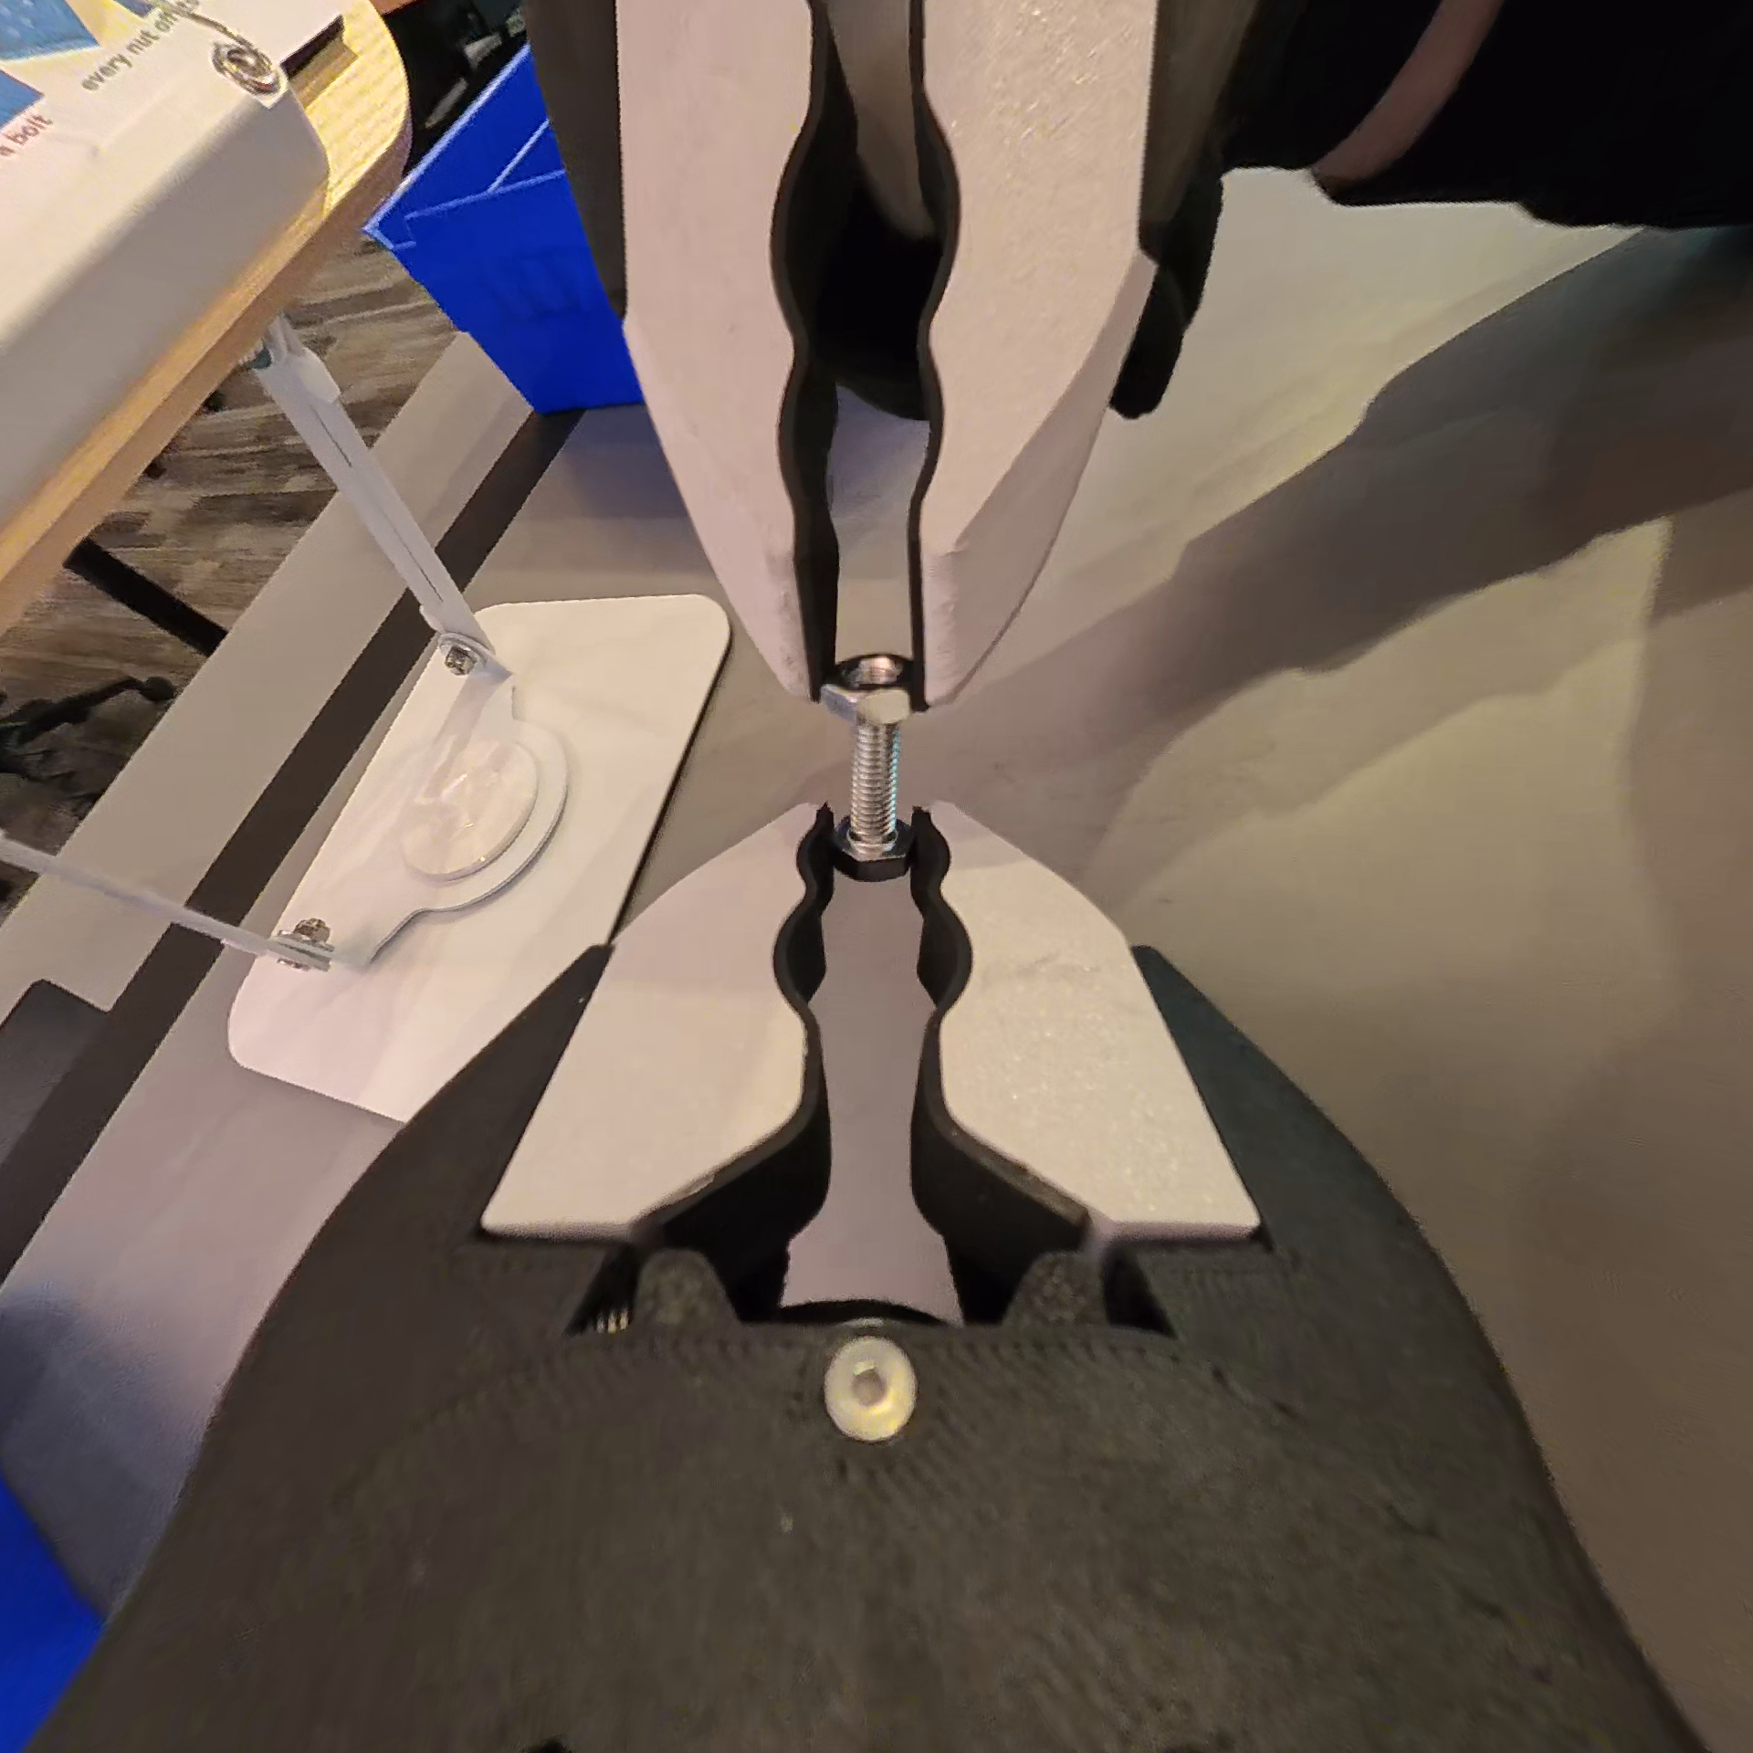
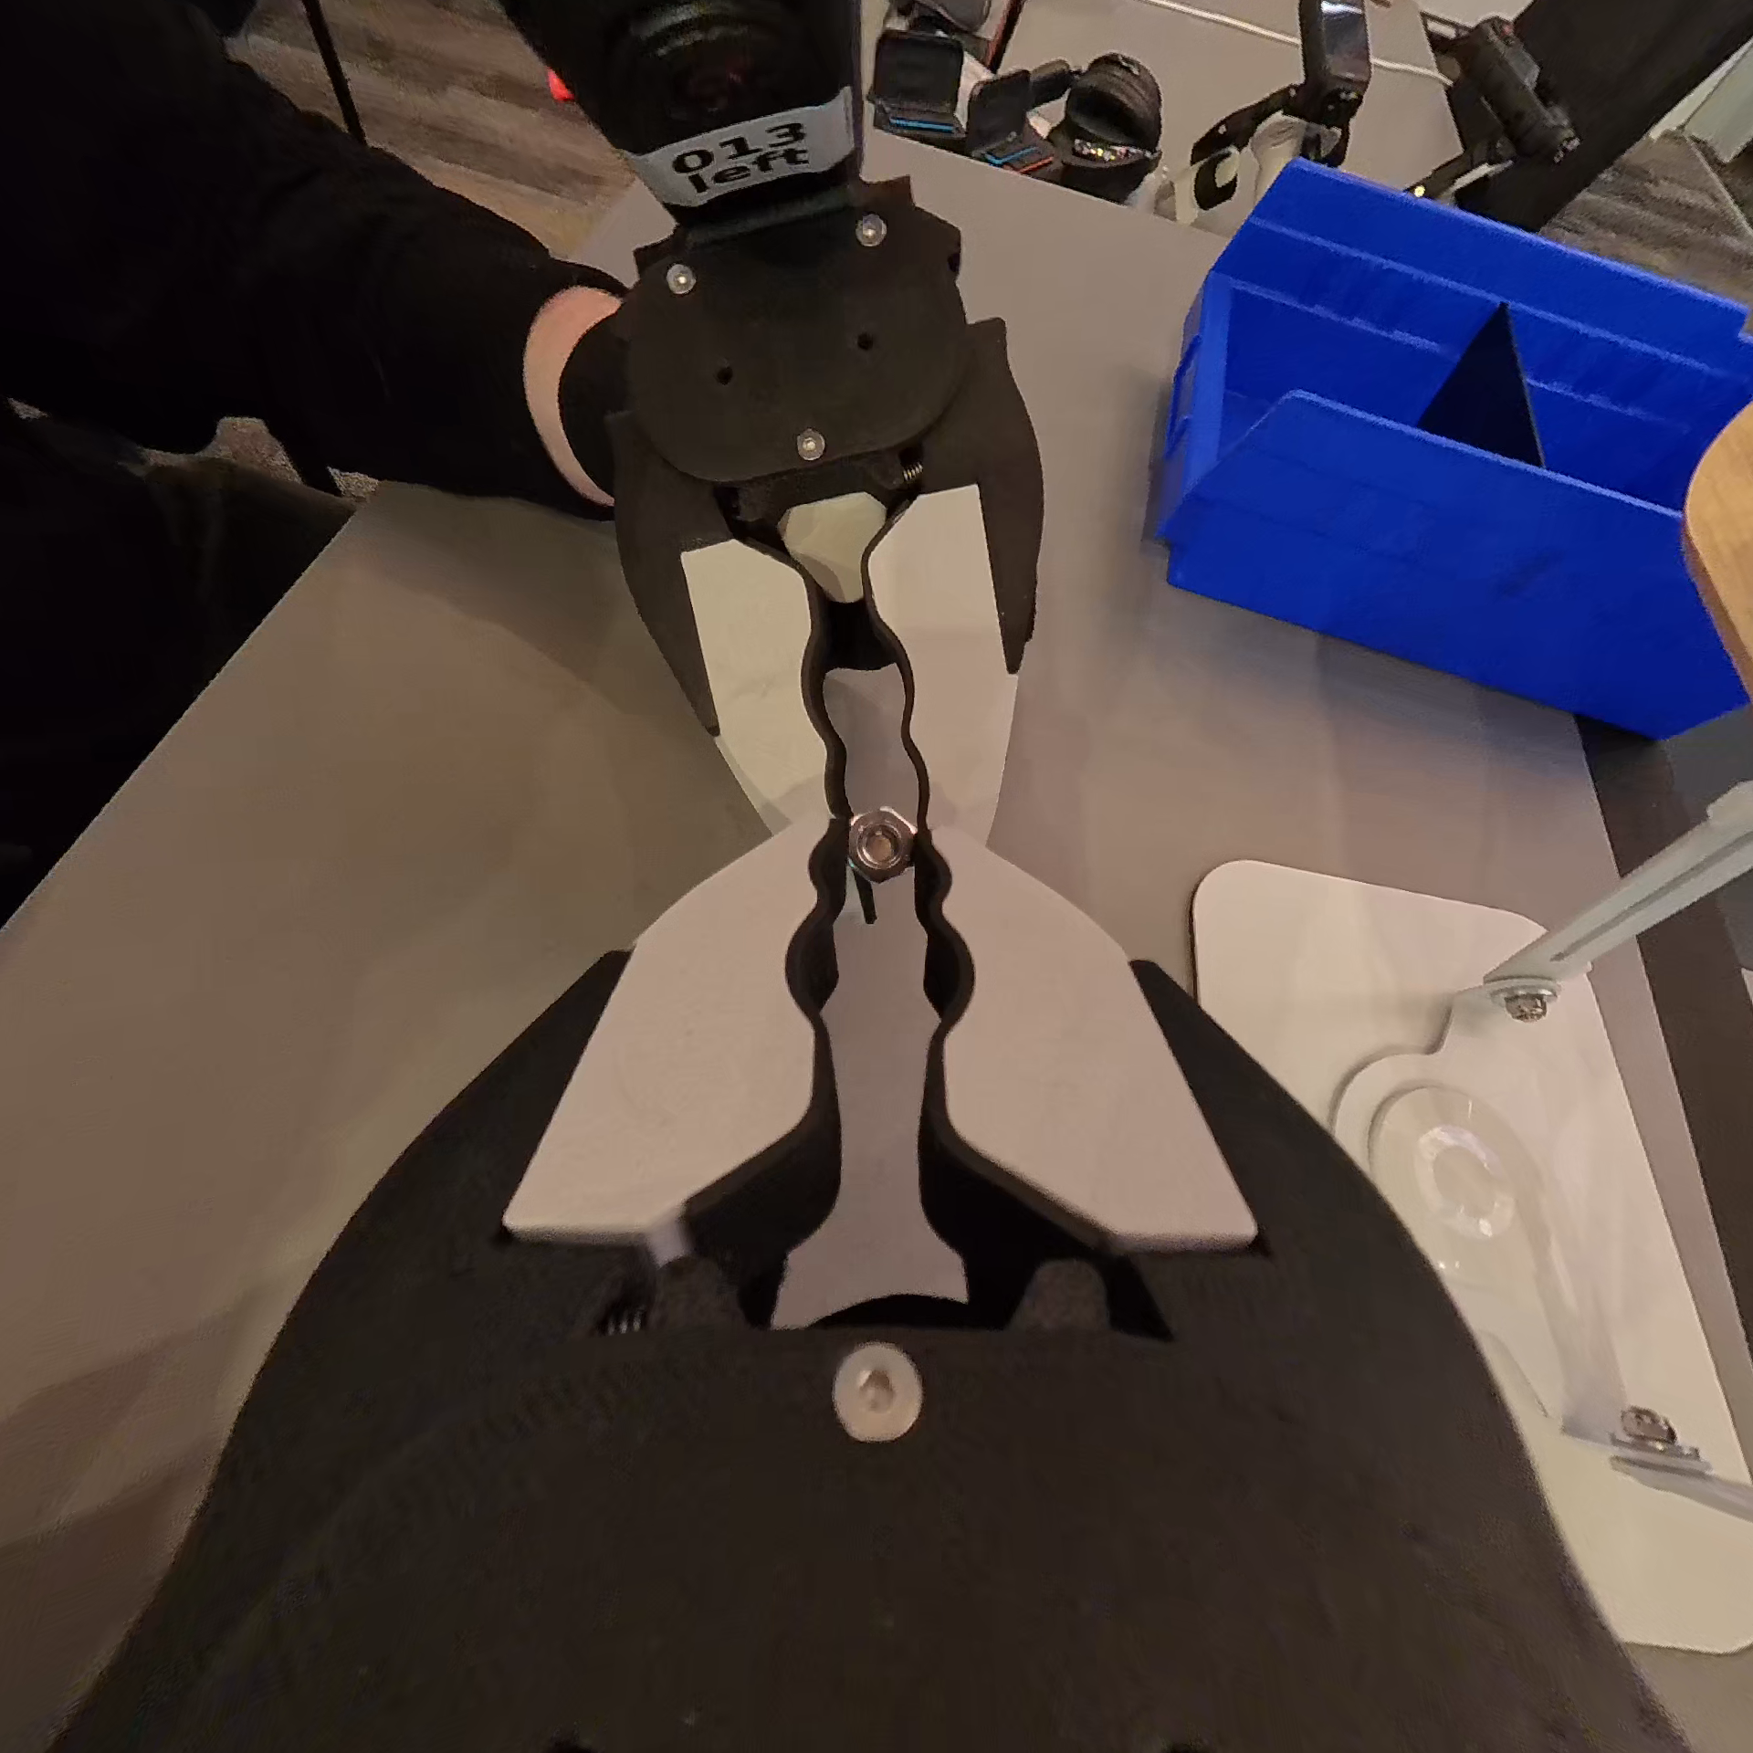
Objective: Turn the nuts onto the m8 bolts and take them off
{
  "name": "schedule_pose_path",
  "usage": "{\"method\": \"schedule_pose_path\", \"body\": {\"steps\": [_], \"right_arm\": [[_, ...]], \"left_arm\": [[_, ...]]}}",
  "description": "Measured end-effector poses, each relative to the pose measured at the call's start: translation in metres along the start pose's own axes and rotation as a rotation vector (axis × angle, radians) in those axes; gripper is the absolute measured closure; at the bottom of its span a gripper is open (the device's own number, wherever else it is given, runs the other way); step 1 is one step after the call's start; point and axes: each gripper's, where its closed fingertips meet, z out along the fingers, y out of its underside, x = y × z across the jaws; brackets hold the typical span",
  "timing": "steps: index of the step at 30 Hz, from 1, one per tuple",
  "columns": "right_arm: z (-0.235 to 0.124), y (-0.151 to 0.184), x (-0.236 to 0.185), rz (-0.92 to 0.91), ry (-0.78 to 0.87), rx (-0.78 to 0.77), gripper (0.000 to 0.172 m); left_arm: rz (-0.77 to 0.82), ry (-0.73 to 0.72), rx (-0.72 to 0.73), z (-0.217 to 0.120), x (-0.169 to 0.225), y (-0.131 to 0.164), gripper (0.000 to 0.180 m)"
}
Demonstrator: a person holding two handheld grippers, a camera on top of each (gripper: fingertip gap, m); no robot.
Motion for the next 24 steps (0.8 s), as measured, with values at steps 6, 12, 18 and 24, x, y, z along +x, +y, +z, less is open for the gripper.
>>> {"method": "schedule_pose_path", "body": {"steps": [6,12,18,24], "right_arm": [[0.002,0.006,0.008,0.073,0.062,0.007,0.158],[0.003,0.011,0.021,0.179,0.162,0.032,0.158],[0.006,0.014,0.029,0.292,0.206,0.072,0.158],[0.010,0.021,0.037,0.441,0.244,0.121,0.158]], "left_arm": [[0.004,-0.080,-0.038,0.005,-0.008,0.006,0.165],[-0.017,-0.170,-0.064,0.008,-0.020,0.010,0.165],[-0.019,-0.224,-0.090,0.009,-0.027,0.015,0.165],[0.055,-0.325,-0.159,0.009,-0.037,0.023,0.165]]}}
